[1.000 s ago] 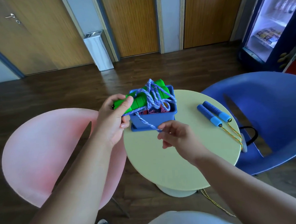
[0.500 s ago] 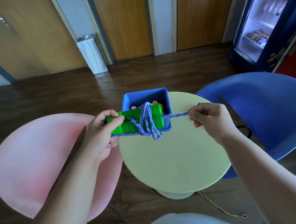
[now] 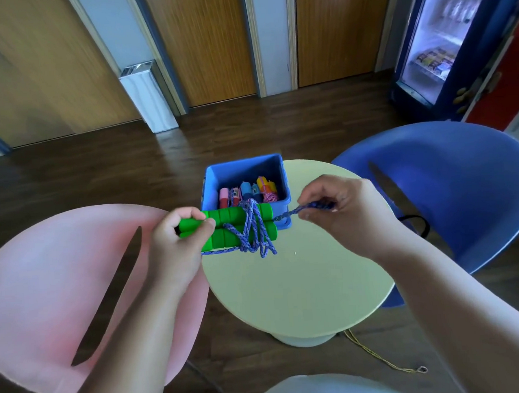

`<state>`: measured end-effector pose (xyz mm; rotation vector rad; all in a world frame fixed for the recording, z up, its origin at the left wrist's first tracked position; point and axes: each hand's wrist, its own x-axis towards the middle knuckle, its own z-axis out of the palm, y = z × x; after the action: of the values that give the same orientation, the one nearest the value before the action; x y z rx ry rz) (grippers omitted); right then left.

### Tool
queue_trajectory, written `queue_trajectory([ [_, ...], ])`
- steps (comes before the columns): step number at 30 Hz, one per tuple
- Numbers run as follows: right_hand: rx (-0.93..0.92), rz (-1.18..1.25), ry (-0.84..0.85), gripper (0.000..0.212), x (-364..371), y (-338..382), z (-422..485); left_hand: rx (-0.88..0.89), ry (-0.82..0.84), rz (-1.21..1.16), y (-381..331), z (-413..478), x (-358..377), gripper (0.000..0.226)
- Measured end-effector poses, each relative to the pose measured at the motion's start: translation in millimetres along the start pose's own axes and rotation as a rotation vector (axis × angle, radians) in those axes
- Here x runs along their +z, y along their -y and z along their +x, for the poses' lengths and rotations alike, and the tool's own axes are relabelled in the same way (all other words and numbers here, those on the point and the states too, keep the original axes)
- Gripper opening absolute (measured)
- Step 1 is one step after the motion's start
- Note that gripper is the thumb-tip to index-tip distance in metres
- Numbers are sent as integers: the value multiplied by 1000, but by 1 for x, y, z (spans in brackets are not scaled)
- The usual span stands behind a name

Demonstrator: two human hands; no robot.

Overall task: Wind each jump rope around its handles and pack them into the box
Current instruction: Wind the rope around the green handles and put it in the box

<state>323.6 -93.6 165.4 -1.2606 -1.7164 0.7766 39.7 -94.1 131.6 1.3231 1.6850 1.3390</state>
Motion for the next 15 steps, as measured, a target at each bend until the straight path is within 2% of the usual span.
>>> queue_trajectory([
  [5, -10, -5, 86, 20, 17, 15, 2, 87, -15, 121, -5, -9, 17, 16],
  [9, 12, 89, 99, 31, 23, 18, 4, 133, -56, 121, -5, -14, 24, 18],
  [12, -17, -1, 108, 33, 35, 18, 5, 183, -15, 136, -8, -23, 38, 10],
  [15, 11, -66, 82, 27, 45, 12, 10, 228, -10, 174, -5, -23, 48, 16],
])
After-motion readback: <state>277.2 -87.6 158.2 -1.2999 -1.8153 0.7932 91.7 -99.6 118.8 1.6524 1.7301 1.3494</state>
